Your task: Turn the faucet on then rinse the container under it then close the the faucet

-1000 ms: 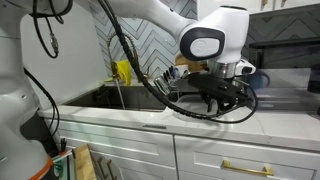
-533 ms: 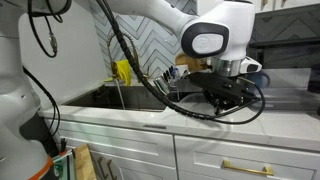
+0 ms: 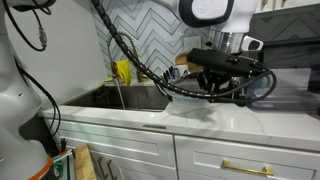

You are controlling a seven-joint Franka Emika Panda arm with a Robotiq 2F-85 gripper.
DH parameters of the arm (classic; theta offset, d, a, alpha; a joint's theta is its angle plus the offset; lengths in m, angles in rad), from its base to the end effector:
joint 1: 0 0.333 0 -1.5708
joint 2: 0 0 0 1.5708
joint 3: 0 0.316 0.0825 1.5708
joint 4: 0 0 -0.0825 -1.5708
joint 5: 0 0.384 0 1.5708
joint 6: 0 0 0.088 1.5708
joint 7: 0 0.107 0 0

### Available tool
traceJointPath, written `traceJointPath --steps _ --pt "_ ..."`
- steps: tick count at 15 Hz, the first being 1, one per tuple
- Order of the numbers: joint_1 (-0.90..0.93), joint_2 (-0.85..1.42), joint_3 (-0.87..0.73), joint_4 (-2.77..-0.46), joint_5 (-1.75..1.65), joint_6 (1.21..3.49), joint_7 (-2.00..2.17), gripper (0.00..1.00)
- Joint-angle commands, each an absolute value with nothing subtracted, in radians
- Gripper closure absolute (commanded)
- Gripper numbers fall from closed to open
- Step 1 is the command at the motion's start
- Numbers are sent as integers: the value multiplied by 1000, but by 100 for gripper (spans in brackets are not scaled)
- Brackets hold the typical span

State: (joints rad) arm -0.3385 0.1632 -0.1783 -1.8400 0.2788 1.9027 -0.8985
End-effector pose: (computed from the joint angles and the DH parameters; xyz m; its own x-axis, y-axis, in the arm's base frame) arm 0.5281 -0.2723 0.4335 0.9592 0.2616 0.1076 0.2797 -0.9341 -0.2219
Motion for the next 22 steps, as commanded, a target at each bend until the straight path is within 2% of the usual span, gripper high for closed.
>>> traceJointPath --steps 1,7,15,20,22 --pt "-313 52 -185 -1849 221 1733 -925 99" --pt "-228 -102 -168 -1863 183 1542 -877 99" --pt "-68 -218 -61 -1968 193 1585 -676 99" --pt "17 -205 -3 -2000 241 1619 -562 99" --pt "20 -184 -11 -1966 218 1600 -578 95"
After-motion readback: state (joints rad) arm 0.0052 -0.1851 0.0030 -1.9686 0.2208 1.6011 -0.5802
